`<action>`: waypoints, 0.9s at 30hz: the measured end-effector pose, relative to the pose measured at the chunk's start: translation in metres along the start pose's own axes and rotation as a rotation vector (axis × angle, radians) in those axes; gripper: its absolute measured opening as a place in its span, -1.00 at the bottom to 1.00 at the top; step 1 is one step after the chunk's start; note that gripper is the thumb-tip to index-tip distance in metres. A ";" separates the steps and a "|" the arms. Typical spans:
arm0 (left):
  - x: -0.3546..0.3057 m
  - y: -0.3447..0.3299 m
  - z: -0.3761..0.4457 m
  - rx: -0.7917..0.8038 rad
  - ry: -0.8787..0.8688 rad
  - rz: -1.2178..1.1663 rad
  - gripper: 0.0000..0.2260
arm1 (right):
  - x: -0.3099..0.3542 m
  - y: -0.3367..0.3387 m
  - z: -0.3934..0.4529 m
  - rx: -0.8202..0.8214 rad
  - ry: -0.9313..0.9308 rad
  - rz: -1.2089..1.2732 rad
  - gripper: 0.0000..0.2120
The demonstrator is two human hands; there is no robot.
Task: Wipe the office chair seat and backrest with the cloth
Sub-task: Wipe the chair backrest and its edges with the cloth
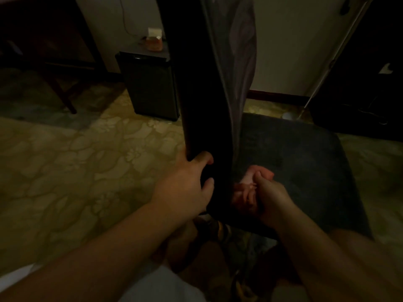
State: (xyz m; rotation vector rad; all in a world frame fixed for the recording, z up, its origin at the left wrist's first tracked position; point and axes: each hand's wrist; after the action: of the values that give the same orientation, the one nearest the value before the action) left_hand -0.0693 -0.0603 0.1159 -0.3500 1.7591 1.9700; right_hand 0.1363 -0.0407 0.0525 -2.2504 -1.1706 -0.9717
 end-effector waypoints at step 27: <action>-0.017 -0.008 0.001 -0.175 0.154 0.233 -0.78 | -0.043 -0.044 0.036 0.679 -0.522 0.047 -0.63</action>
State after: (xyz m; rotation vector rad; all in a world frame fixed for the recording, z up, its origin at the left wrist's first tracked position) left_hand -0.0502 -0.0618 0.1176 -0.3778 1.7940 2.3268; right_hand 0.0961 -0.0162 -0.0014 -1.9725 -1.3749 0.0781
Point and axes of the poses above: each hand's wrist, its own z-axis towards the middle knuckle, its own y-axis out of the back of the hand, x = y × z, and after that the axes turned 6 degrees about -x, right-handed
